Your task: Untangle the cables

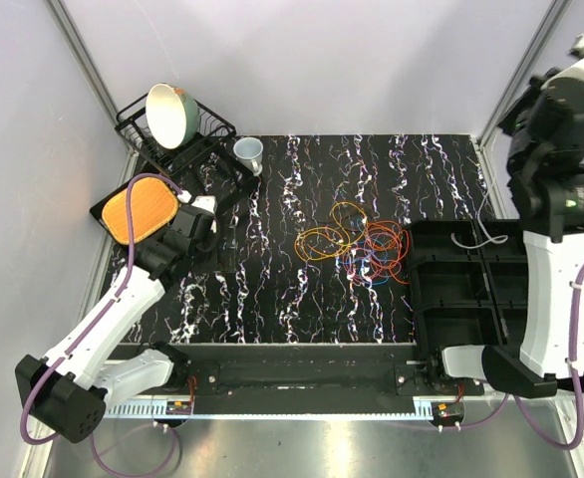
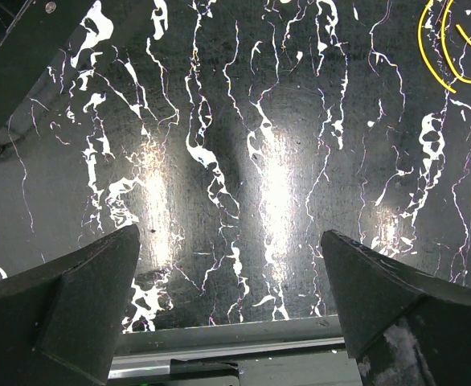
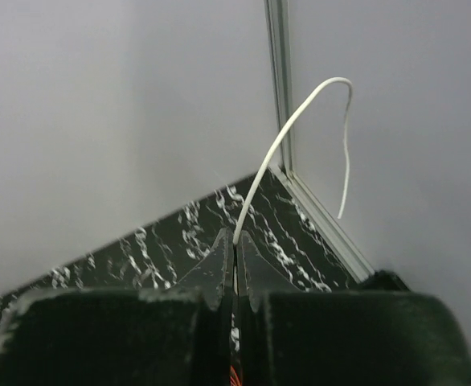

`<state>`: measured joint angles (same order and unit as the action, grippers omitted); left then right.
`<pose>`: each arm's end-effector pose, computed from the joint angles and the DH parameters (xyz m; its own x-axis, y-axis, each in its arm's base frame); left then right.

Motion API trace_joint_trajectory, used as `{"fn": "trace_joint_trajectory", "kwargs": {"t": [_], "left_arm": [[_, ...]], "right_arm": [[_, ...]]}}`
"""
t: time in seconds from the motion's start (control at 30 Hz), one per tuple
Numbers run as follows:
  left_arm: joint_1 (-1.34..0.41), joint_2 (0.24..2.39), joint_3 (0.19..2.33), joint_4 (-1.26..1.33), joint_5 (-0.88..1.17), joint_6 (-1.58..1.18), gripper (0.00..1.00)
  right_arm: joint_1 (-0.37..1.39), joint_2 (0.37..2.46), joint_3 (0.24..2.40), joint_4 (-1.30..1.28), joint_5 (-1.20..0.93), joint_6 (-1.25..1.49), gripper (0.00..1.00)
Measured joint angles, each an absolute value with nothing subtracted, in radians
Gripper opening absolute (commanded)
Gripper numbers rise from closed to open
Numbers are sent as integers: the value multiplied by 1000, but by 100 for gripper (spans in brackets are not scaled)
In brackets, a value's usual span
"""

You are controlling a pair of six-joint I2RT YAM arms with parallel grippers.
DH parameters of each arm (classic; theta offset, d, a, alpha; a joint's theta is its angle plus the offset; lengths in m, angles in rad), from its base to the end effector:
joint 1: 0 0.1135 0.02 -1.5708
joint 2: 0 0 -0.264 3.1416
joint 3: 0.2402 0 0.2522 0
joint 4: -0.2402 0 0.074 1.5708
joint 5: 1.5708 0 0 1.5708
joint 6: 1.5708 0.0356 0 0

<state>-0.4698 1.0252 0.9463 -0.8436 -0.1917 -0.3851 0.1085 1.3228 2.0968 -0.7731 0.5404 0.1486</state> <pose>0.1794 -0.0835 0.2928 -0.7871 -0.0139 -0.6167 0.0498 0.9950 -0.0861 0.1938 0.0027 0.5836 0.0629 0.1346 -0.9889 0.4139 0.8981 0.1485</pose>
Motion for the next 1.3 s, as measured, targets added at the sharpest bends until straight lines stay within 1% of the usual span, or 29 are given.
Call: {"fn": "trace_joint_trajectory", "kwargs": {"t": [0.1, 0.23, 0.53, 0.63, 0.67, 0.73, 1.03, 1.3], "left_arm": [[-470, 1025, 947, -844, -192, -385, 99], [-471, 1026, 946, -844, -192, -385, 99], [-472, 1036, 946, -844, -192, -385, 99], [-472, 1036, 946, -844, -192, -385, 99], [-472, 1036, 946, -844, -192, -385, 99], [-472, 1036, 946, -844, -192, -385, 99], [-472, 1037, 946, -843, -188, -385, 99], [-474, 1036, 946, -840, -187, -385, 99]], "right_arm": [[108, 1310, 1962, -748, 540, 145, 0], [107, 1321, 1860, -723, 538, 139, 0], [104, 1344, 1850, -667, 529, 138, 0], [103, 1330, 1800, -640, 533, 147, 0], [95, 1309, 1711, -635, 535, 172, 0], [91, 1306, 1682, -633, 534, 185, 0], [49, 1232, 1298, -625, 492, 361, 0], [15, 1234, 1130, -612, 423, 475, 0]]}}
